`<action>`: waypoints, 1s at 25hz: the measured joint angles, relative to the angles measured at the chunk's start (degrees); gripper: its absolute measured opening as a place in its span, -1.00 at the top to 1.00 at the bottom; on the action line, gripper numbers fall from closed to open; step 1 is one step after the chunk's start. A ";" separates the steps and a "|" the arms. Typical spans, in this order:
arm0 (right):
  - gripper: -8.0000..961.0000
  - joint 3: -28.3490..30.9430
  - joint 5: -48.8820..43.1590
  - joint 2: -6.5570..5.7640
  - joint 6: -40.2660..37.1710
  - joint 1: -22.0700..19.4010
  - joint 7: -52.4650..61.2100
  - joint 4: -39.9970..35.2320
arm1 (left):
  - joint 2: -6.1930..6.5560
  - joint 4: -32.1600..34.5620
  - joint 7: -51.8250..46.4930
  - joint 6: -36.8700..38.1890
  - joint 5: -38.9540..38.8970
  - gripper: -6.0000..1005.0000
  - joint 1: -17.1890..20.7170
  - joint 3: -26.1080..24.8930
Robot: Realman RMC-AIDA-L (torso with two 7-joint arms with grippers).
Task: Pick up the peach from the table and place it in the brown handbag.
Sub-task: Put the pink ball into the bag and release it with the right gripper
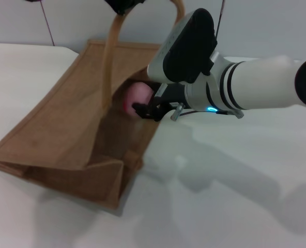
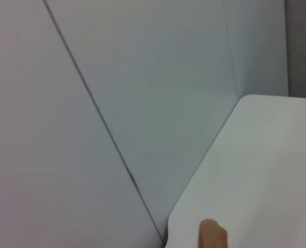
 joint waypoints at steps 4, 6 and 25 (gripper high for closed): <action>-0.15 -0.82 0.63 0.14 -2.09 0.29 -0.12 0.97 | -0.01 0.44 -0.36 0.05 -1.11 0.85 -0.30 0.82; -0.15 -1.59 2.60 0.16 -3.00 0.75 -1.31 2.05 | 0.01 0.72 -0.50 0.09 -1.37 0.86 -0.45 0.97; -0.35 -2.49 16.73 0.32 -4.15 2.72 -13.87 6.35 | -0.01 2.00 -0.88 0.88 -2.51 0.87 -0.73 1.63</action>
